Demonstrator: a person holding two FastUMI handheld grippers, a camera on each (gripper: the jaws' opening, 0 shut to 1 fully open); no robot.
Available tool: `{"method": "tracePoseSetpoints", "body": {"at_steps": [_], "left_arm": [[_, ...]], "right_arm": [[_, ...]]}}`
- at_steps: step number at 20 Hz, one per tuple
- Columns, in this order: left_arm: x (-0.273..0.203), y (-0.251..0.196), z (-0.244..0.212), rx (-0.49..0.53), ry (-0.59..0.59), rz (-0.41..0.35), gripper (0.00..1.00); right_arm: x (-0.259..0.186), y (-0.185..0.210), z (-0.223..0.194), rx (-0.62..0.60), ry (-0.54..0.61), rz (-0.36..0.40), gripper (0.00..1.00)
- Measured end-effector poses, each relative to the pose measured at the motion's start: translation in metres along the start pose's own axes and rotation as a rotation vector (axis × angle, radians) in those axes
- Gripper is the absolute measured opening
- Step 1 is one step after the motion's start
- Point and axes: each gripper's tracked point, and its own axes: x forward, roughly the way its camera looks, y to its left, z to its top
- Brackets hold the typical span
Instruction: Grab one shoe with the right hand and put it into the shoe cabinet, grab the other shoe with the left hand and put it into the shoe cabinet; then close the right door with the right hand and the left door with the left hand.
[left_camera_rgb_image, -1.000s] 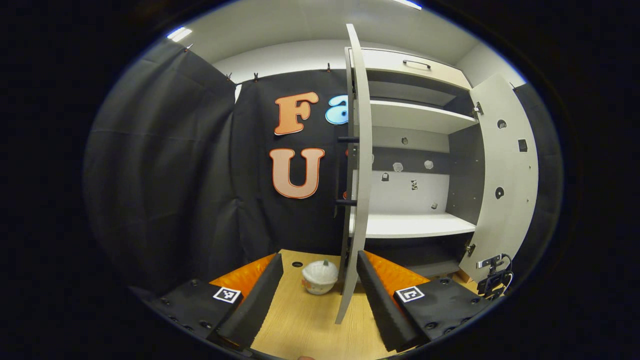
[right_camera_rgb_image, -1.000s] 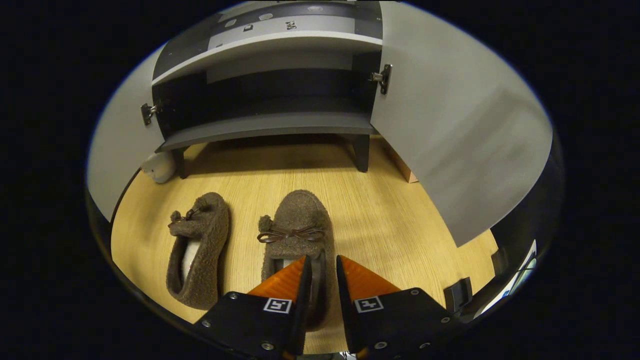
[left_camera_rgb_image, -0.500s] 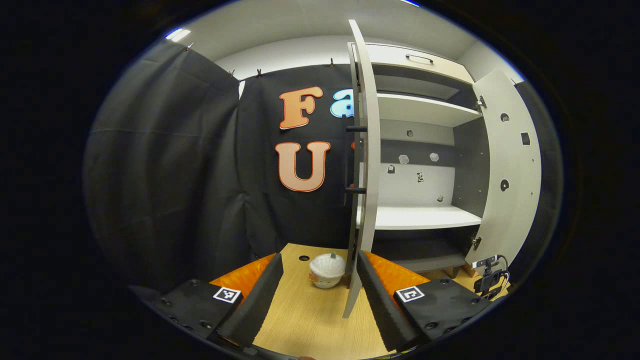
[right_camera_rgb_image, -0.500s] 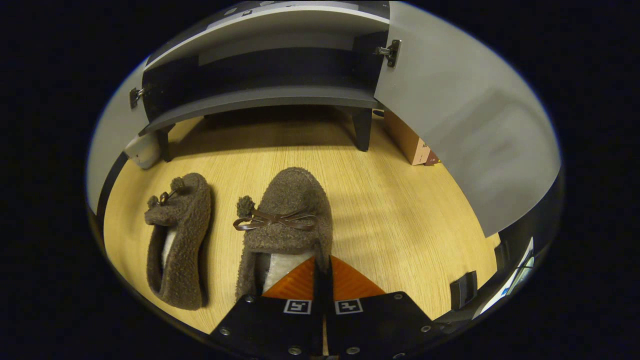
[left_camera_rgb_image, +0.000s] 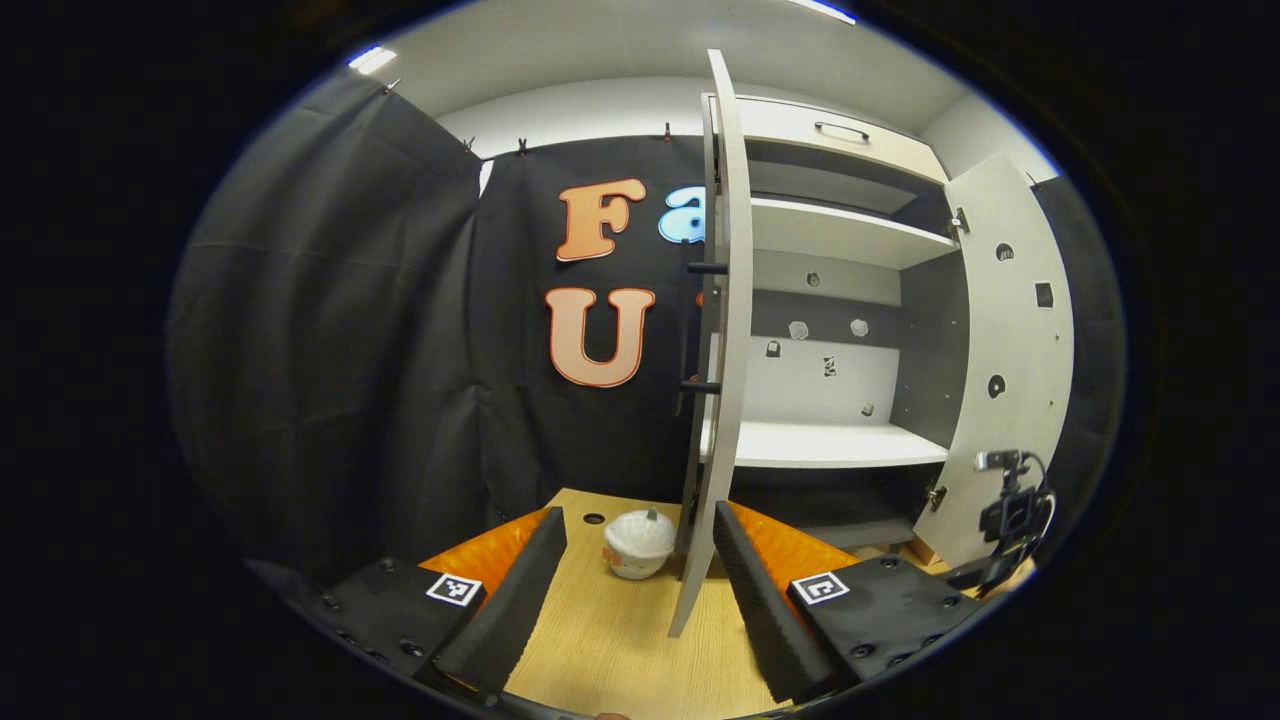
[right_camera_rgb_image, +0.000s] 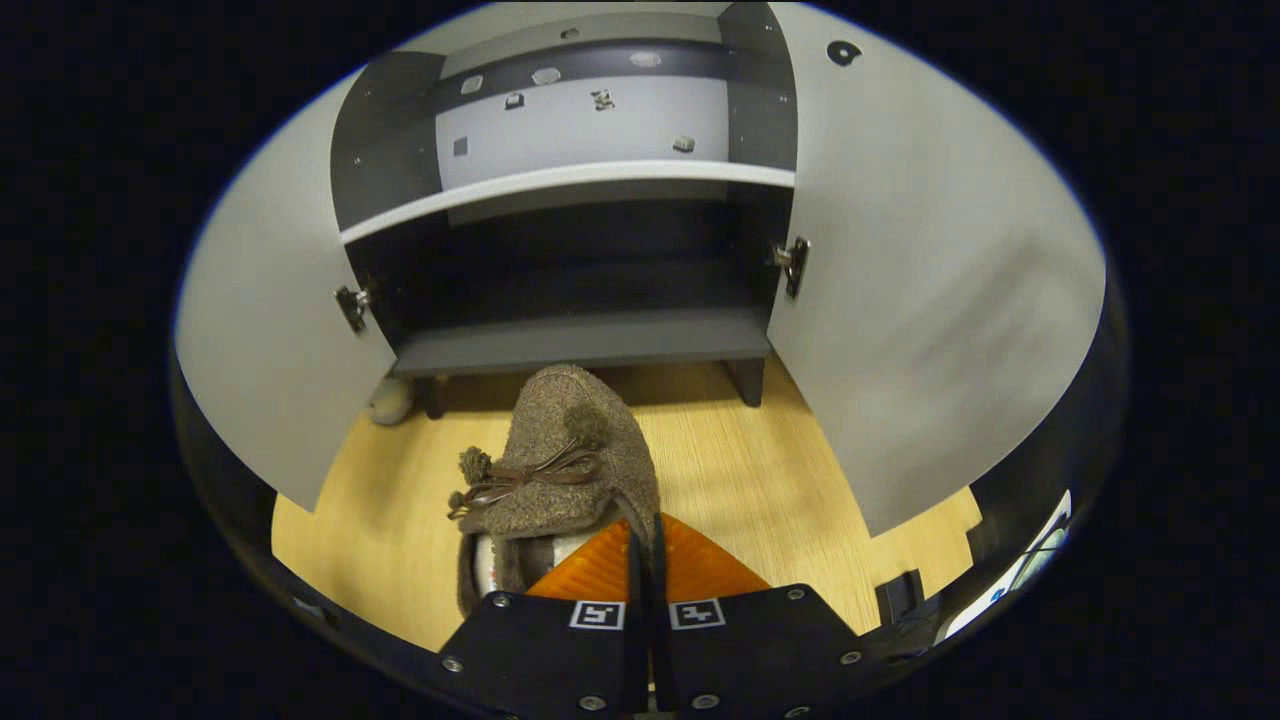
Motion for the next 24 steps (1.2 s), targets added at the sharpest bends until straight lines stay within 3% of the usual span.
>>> {"method": "tracePoseSetpoints", "body": {"at_steps": [6,13,19,20,24], "left_arm": [[-0.003,0.003,0.007,0.000,-0.025,-0.007,0.97],[-0.006,0.012,0.008,0.001,-0.035,0.006,0.97],[-0.003,0.026,0.011,-0.008,-0.048,0.043,0.99],[-0.001,0.028,0.011,-0.010,-0.049,0.048,0.94],[0.004,0.036,0.009,0.000,-0.054,0.068,0.97]], "right_arm": [[-0.056,0.027,0.113,0.031,-0.162,0.066,0.02],[-0.071,0.048,0.203,0.094,-0.253,0.106,0.01],[-0.053,0.057,0.306,0.072,-0.359,0.076,0.01],[-0.044,0.055,0.320,0.069,-0.367,0.062,0.01],[0.004,0.052,0.350,0.100,-0.348,0.037,0.02]]}}
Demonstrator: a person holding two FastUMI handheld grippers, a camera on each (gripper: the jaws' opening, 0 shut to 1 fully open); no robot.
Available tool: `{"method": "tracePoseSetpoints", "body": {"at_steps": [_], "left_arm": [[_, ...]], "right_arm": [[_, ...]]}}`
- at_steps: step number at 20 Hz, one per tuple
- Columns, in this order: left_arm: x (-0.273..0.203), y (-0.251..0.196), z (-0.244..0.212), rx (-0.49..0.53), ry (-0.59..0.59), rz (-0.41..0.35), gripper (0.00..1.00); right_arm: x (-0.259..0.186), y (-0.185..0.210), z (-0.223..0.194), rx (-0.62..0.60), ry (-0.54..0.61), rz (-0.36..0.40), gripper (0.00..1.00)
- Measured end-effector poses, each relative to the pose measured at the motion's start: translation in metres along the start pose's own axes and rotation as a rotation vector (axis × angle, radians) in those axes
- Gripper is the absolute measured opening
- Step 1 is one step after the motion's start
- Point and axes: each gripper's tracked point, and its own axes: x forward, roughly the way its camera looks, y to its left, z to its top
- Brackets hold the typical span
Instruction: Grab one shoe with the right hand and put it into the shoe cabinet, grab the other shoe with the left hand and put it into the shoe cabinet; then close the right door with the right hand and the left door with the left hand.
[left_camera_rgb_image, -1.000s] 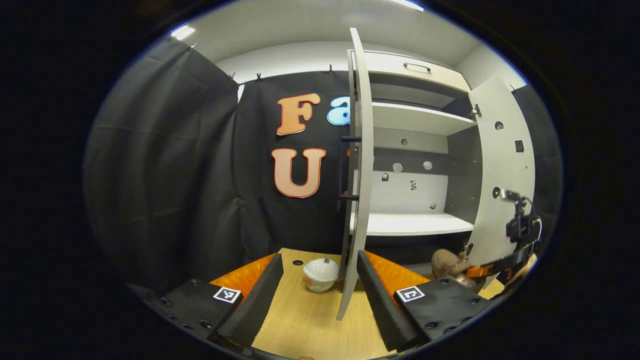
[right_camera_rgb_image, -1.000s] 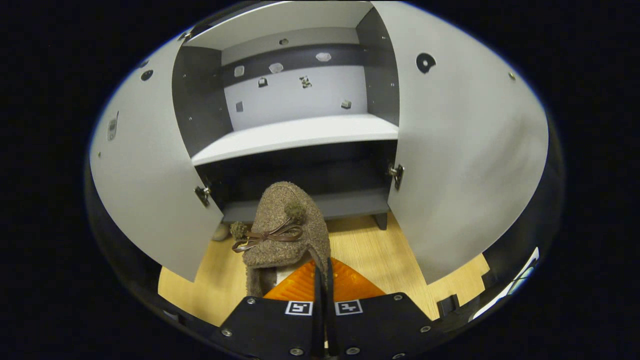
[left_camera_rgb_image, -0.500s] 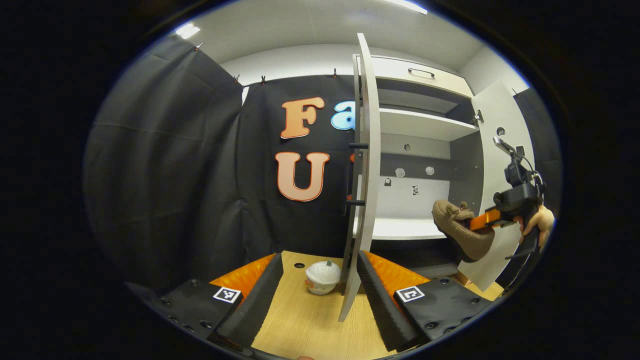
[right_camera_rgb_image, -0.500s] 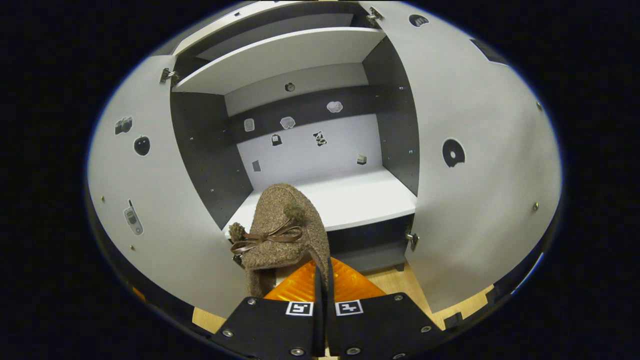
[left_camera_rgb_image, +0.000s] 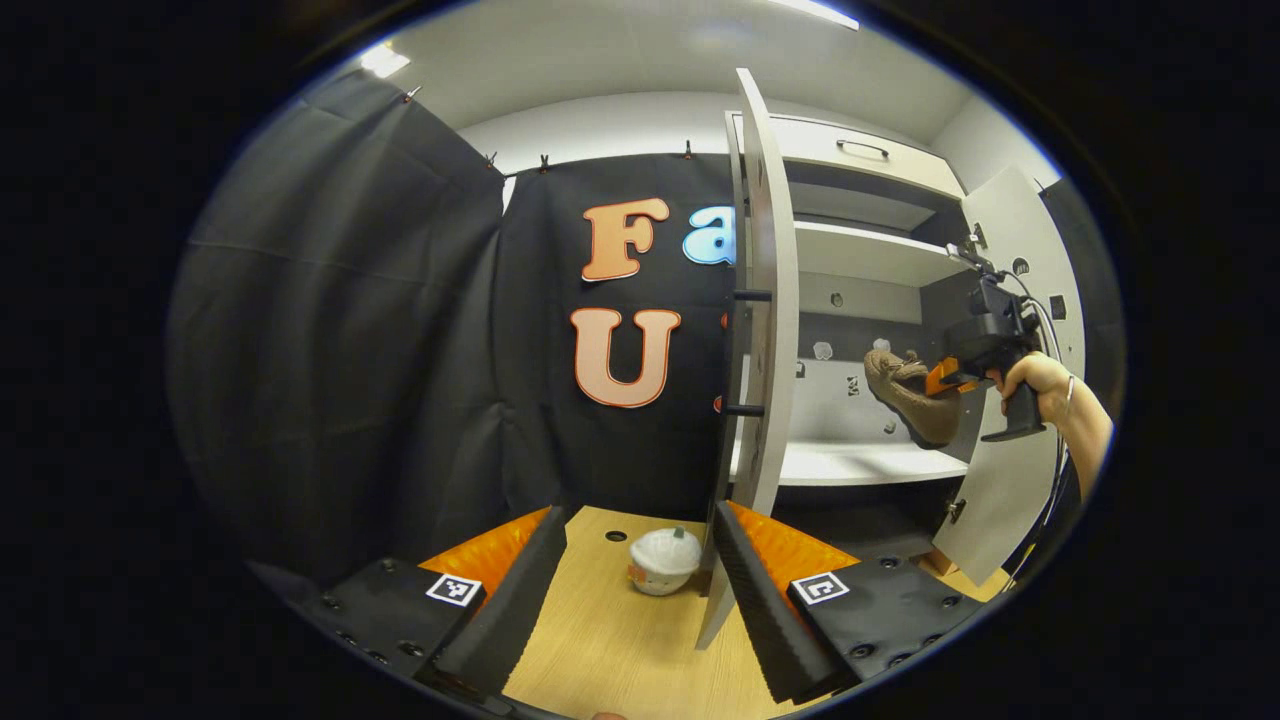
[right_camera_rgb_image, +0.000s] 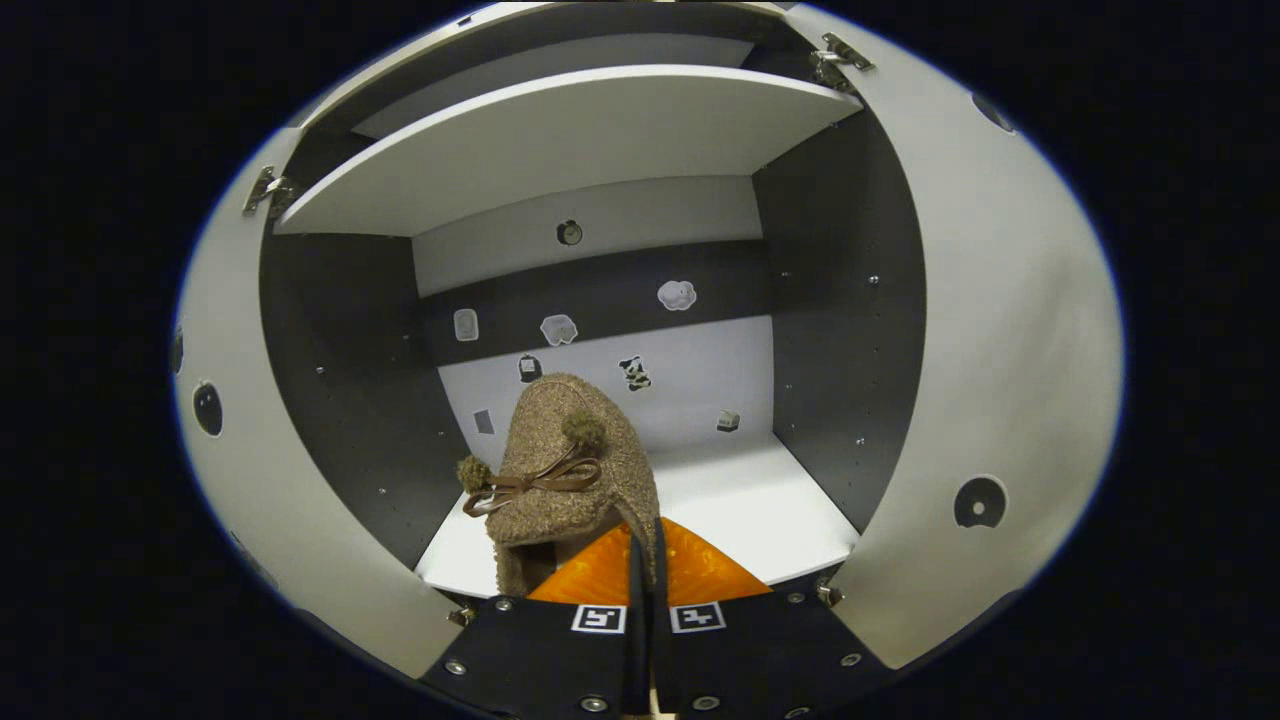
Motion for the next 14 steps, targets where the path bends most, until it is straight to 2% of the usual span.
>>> {"method": "tracePoseSetpoints", "body": {"at_steps": [8,12,13,14], "left_arm": [[0.017,0.009,-0.003,0.029,0.008,0.045,0.97],[0.019,0.007,-0.005,0.018,0.022,0.054,0.97],[0.019,0.006,-0.005,0.017,0.026,0.056,0.94],[0.018,0.006,-0.004,0.017,0.026,0.056,0.97]], "right_arm": [[0.114,-0.017,-0.039,0.046,0.134,-0.048,0.02],[0.130,-0.023,-0.047,0.019,0.141,-0.072,0.04],[0.129,-0.020,-0.045,0.025,0.134,-0.060,0.09],[0.125,-0.018,-0.040,0.026,0.118,-0.048,0.12]]}}
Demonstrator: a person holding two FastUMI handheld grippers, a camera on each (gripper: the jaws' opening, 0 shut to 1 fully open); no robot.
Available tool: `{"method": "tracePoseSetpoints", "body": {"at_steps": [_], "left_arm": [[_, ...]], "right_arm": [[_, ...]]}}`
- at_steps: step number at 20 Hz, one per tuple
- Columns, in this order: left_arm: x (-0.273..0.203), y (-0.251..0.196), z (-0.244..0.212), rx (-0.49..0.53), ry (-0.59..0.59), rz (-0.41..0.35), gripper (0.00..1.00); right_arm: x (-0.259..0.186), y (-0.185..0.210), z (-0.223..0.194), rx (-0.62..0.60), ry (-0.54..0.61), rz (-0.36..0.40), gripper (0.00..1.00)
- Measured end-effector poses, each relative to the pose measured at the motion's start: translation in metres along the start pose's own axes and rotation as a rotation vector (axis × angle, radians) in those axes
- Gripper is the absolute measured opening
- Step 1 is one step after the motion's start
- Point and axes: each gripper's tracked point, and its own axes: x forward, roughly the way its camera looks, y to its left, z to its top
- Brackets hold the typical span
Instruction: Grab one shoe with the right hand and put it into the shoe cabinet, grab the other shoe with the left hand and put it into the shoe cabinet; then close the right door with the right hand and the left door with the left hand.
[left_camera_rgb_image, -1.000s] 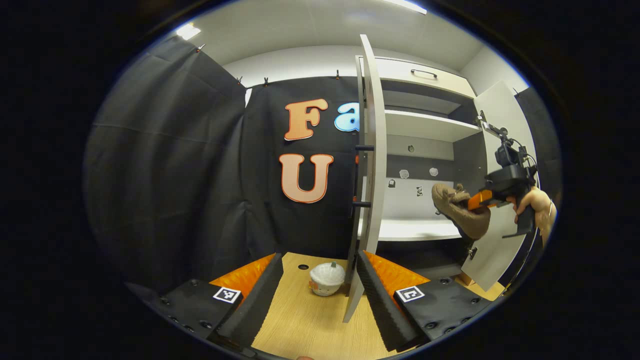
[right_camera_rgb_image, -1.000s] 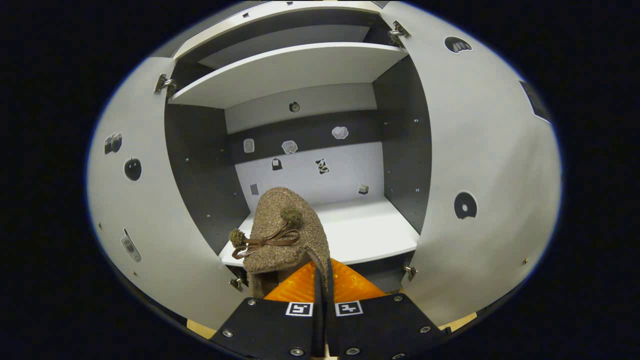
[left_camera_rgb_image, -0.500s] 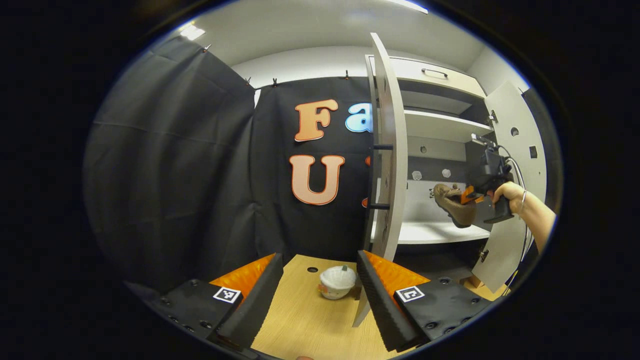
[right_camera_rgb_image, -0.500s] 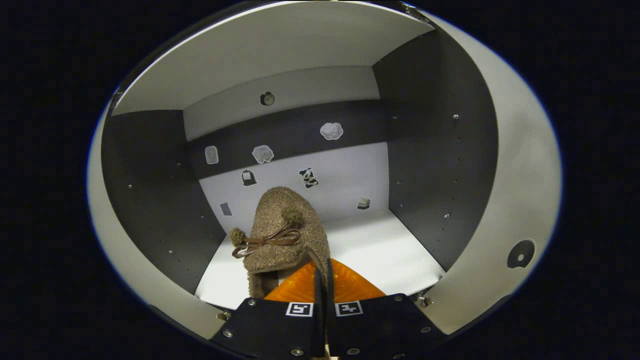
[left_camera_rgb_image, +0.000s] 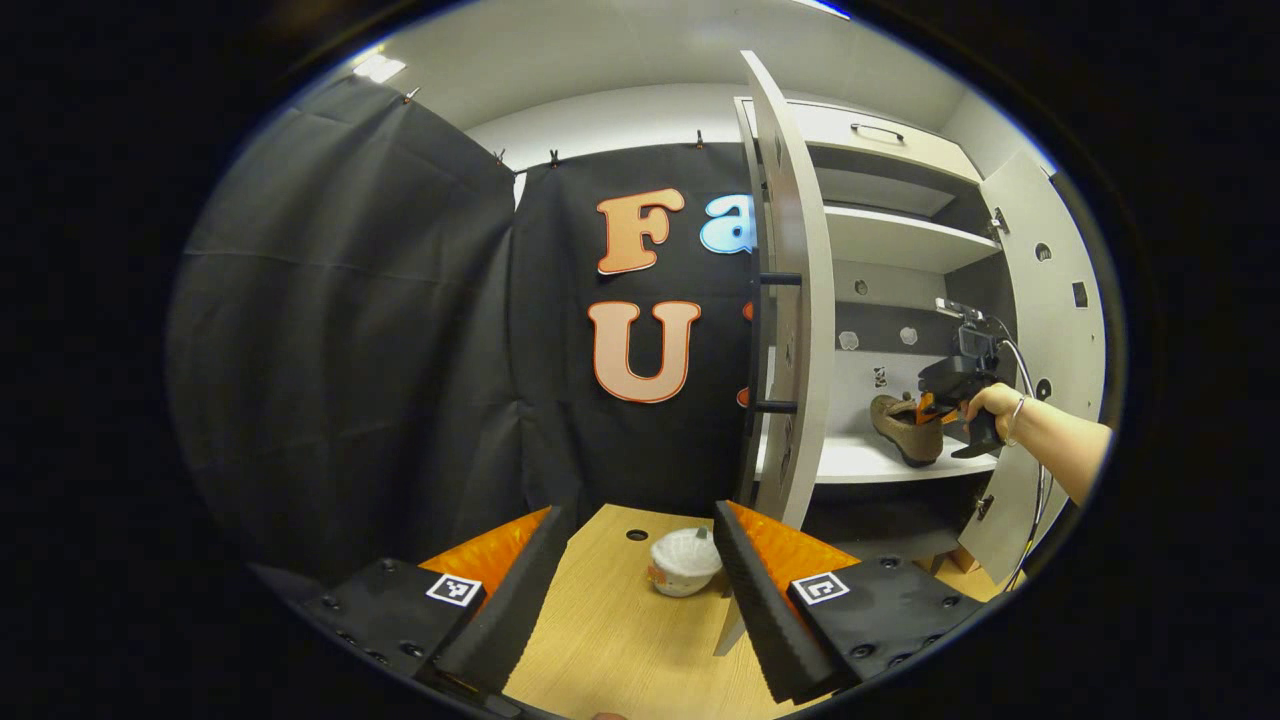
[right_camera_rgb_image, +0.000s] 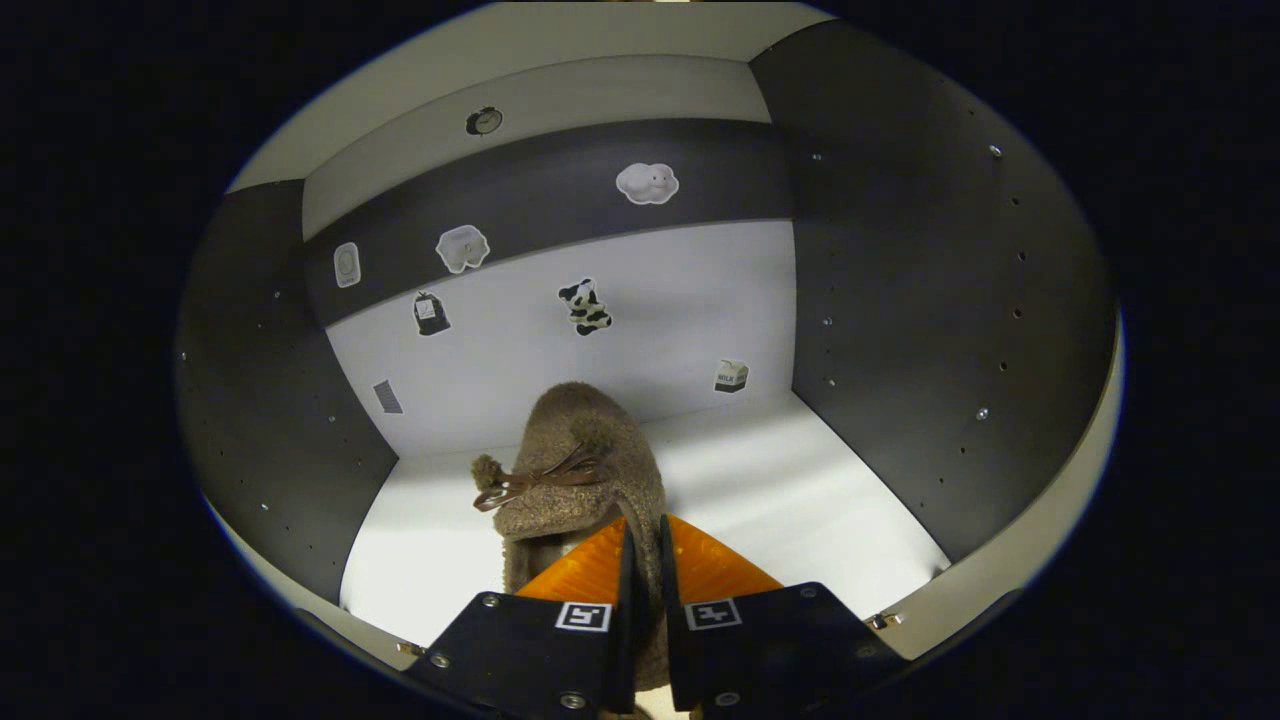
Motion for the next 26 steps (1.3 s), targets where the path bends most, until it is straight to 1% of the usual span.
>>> {"method": "tracePoseSetpoints", "body": {"at_steps": [1,2,3,4,5,6,7,8,9,10,11,12,13,14,15,16,17,18,19,20,21,22,26], "left_arm": [[-0.001,-0.002,0.000,0.000,-0.002,-0.002,0.97],[-0.002,-0.003,0.001,-0.001,-0.004,-0.006,0.97],[-0.005,-0.006,0.001,-0.004,-0.005,-0.011,0.94],[-0.007,-0.009,0.001,-0.009,-0.005,-0.018,0.99],[-0.008,-0.012,-0.001,-0.014,-0.004,-0.025,0.97],[-0.010,-0.016,-0.002,-0.021,0.000,-0.035,0.97],[-0.012,-0.020,-0.004,-0.027,0.004,-0.048,0.99],[-0.015,-0.025,-0.006,-0.034,0.008,-0.062,0.96],[-0.016,-0.031,-0.008,-0.040,0.012,-0.075,0.96],[-0.017,-0.036,-0.010,-0.047,0.017,-0.088,0.96],[-0.019,-0.041,-0.011,-0.052,0.021,-0.102,0.94],[-0.021,-0.047,-0.012,-0.056,0.023,-0.116,0.97],[-0.022,-0.053,-0.012,-0.055,0.023,-0.130,0.94],[-0.024,-0.059,-0.013,-0.051,0.026,-0.141,0.94],[-0.024,-0.066,-0.016,-0.048,0.029,-0.154,0.99],[-0.024,-0.074,-0.020,-0.046,0.037,-0.170,0.97],[-0.025,-0.084,-0.027,-0.045,0.050,-0.190,0.97],[-0.025,-0.095,-0.034,-0.046,0.064,-0.210,0.97],[-0.025,-0.106,-0.041,-0.050,0.079,-0.230,0.97],[-0.025,-0.117,-0.049,-0.054,0.095,-0.248,0.97],[-0.024,-0.129,-0.059,-0.057,0.114,-0.269,0.94],[-0.023,-0.140,-0.069,-0.059,0.133,-0.287,0.97],[-0.010,-0.177,-0.126,-0.023,0.228,-0.325,0.97]], "right_arm": [[-0.005,0.003,0.007,0.003,-0.023,0.014,0.15],[-0.013,0.005,0.013,0.010,-0.043,0.024,0.15],[-0.023,0.006,0.017,0.011,-0.056,0.035,0.17],[-0.036,0.005,0.021,0.005,-0.072,0.042,0.18],[-0.049,0.005,0.025,-0.009,-0.093,0.049,0.21],[-0.065,0.005,0.029,-0.023,-0.122,0.058,0.23],[-0.082,0.005,0.032,-0.038,-0.151,0.067,0.33],[-0.101,0.004,0.035,-0.052,-0.182,0.074,0.38],[-0.120,0.005,0.038,-0.068,-0.212,0.086,0.47],[-0.141,0.004,0.040,-0.083,-0.243,0.096,0.60],[-0.160,0.002,0.043,-0.097,-0.275,0.100,0.70],[-0.180,-0.002,0.046,-0.110,-0.306,0.098,0.75],[-0.199,-0.007,0.049,-0.120,-0.338,0.093,0.83],[-0.218,-0.010,0.050,-0.121,-0.365,0.091,0.86],[-0.237,-0.013,0.049,-0.121,-0.382,0.095,0.91],[-0.255,-0.014,0.046,-0.124,-0.398,0.108,0.92],[-0.271,-0.014,0.043,-0.127,-0.410,0.122,0.86],[-0.283,-0.015,0.038,-0.131,-0.417,0.135,0.86],[-0.297,-0.017,0.034,-0.136,-0.424,0.142,0.92],[-0.312,-0.022,0.030,-0.141,-0.436,0.144,0.92],[-0.325,-0.026,0.026,-0.136,-0.446,0.144,0.92],[-0.339,-0.030,0.023,-0.128,-0.456,0.148,0.92],[-0.378,-0.056,0.017,-0.108,-0.490,0.131,0.92]]}}
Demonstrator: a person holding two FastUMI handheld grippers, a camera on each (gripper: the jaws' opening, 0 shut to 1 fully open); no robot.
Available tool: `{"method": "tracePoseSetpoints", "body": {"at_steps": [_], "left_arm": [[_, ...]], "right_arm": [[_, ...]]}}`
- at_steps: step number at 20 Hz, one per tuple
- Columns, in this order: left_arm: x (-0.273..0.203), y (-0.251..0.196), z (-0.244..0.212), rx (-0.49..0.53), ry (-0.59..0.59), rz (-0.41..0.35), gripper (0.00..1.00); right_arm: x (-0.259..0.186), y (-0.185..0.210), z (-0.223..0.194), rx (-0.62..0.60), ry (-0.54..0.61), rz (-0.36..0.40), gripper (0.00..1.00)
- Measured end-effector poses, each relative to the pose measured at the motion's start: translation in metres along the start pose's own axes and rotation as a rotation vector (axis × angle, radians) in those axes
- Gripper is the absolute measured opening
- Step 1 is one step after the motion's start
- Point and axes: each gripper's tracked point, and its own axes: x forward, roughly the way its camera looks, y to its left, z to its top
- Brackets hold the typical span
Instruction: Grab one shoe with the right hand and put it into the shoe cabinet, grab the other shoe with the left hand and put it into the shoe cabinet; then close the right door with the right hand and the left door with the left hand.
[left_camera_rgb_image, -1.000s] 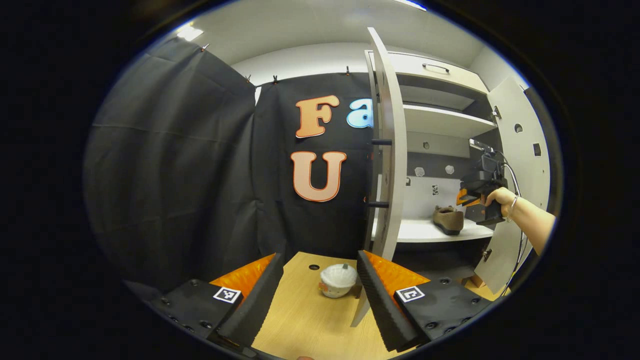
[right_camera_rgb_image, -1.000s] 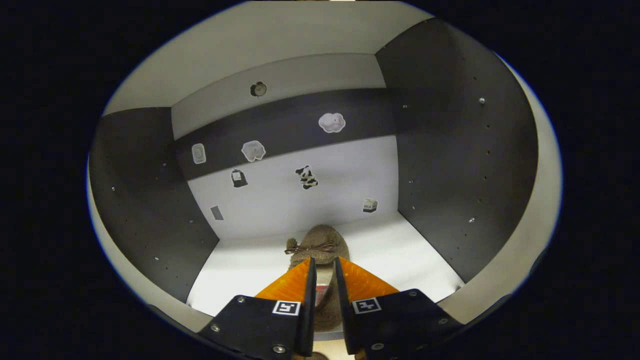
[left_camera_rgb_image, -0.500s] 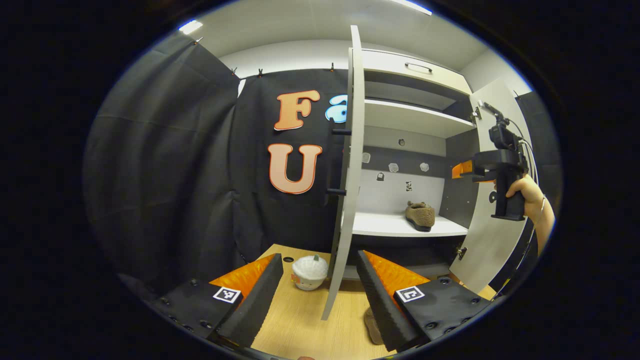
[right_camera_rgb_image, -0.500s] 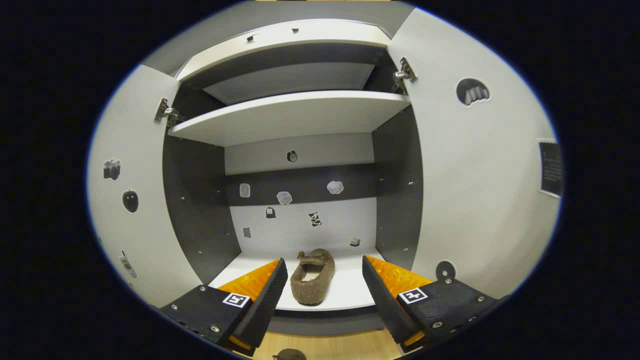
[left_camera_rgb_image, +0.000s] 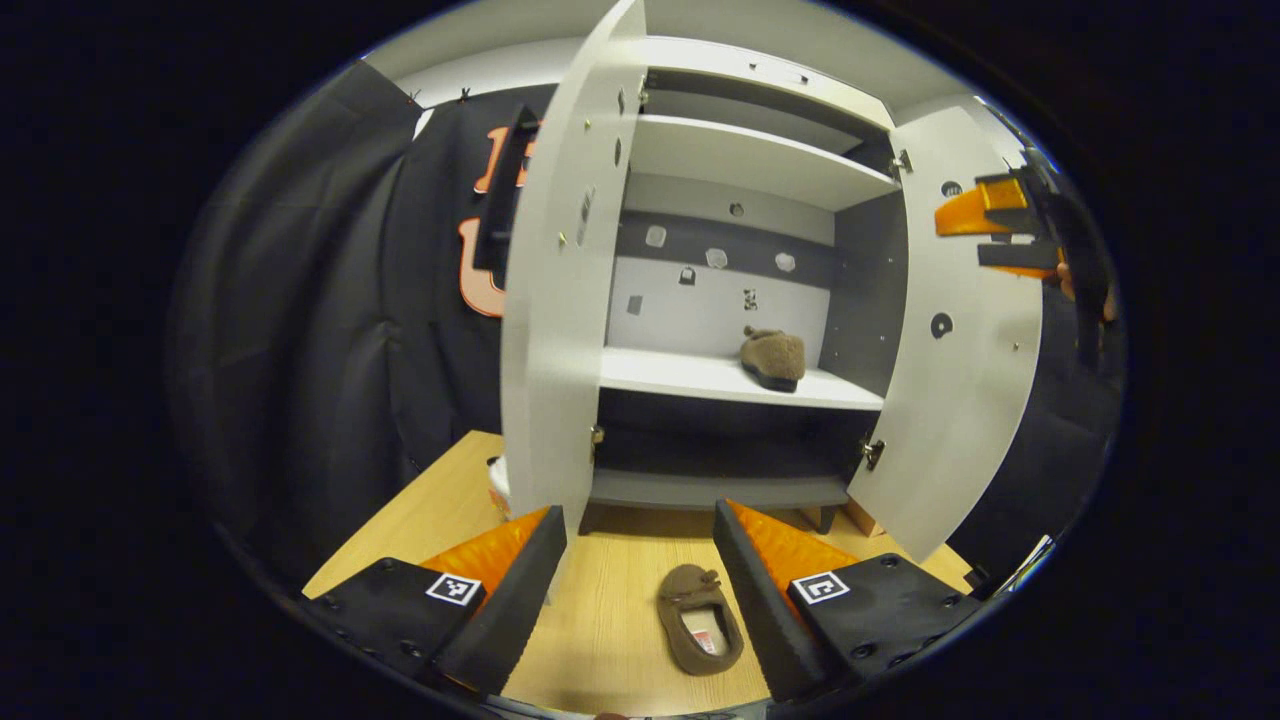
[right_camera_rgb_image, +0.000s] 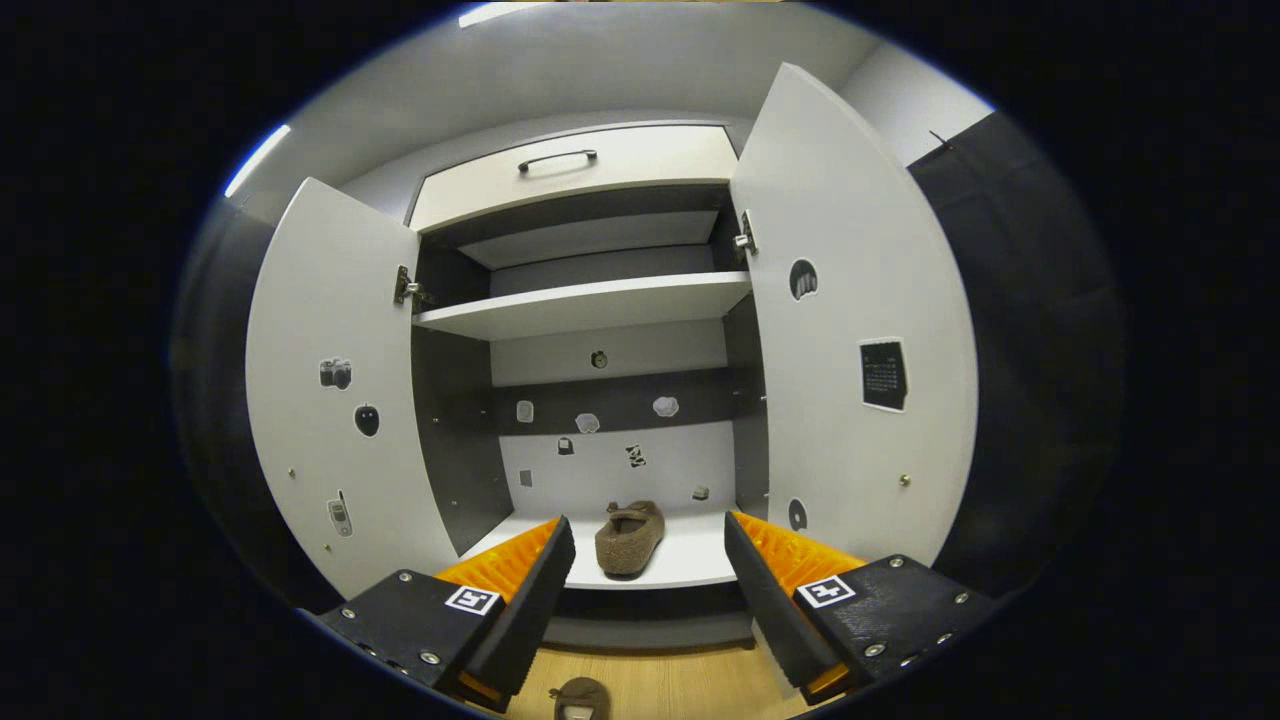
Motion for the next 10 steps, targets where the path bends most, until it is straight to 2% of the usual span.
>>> {"method": "tracePoseSetpoints", "body": {"at_steps": [3,5,7,10], "left_arm": [[0.031,-0.010,-0.044,0.036,0.098,-0.003,1.00],[0.044,-0.010,-0.074,0.032,0.185,-0.001,0.97],[0.052,-0.011,-0.101,0.033,0.249,-0.013,0.99],[0.056,-0.016,-0.134,0.020,0.317,-0.026,0.97]], "right_arm": [[-0.021,-0.025,0.002,-0.041,-0.014,-0.050,0.92],[-0.034,-0.039,0.002,-0.049,-0.014,-0.067,0.92],[-0.044,-0.053,0.001,-0.042,-0.010,-0.085,0.92],[-0.057,-0.076,0.000,-0.030,-0.006,-0.123,0.92]]}}
